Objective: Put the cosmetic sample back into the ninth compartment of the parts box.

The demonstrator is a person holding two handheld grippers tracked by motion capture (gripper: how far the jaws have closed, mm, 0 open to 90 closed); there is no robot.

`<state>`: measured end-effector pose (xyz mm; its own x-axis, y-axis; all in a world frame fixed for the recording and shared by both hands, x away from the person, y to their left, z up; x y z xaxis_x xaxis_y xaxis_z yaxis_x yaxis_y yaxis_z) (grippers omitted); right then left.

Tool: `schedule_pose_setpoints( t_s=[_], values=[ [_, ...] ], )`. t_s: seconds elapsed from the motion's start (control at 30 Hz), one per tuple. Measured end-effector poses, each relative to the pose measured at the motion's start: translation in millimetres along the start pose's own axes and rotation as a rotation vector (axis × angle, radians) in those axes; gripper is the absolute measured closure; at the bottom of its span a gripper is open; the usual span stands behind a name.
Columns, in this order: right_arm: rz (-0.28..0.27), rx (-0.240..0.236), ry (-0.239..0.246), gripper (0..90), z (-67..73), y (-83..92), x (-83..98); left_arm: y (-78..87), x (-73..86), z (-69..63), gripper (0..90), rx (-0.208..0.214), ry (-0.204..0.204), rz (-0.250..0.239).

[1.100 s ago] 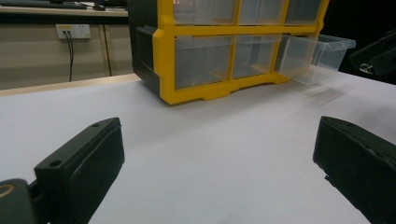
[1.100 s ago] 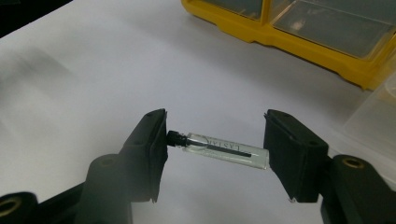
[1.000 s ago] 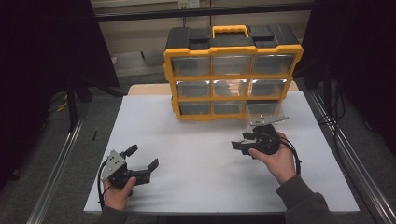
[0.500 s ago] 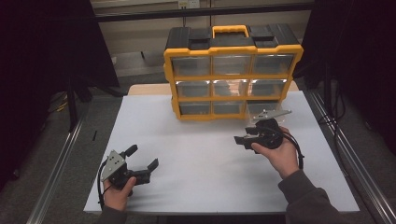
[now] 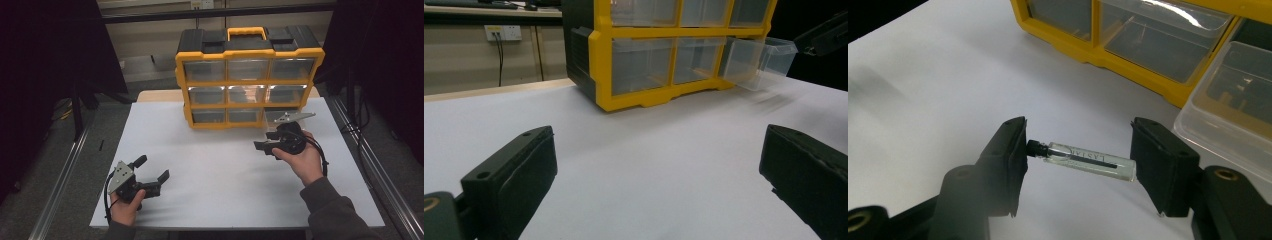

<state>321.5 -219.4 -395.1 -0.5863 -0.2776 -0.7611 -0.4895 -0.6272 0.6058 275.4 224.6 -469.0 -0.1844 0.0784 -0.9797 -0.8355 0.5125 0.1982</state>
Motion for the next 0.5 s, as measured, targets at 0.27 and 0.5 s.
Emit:
schedule_pose_setpoints(
  t_s=[0.27, 0.5],
  values=[
    [0.004, 0.014, 0.007, 40.0, -4.5, 1.8, -3.3, 0.4, -0.1, -0.1, 2.2, 0.002, -0.004, 0.007],
    [0.005, 0.017, 0.012, 40.0, -6.7, 4.0, -8.2, 0.2, 0.1, -0.3, 2.2, -0.001, -0.003, 0.006]
  ],
)
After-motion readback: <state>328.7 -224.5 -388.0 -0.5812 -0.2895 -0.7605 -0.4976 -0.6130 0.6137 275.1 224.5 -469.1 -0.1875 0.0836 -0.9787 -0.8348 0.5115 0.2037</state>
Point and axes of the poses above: each handheld gripper's, and its own axes: y roughly backward along the jaws, x roughly out of its underside, z roughly to its left, the point moved 1 cm from there along -y, roughly forward along the jaws, and after that the axes turned 9 degrees about -x, right-handed, at the moved point
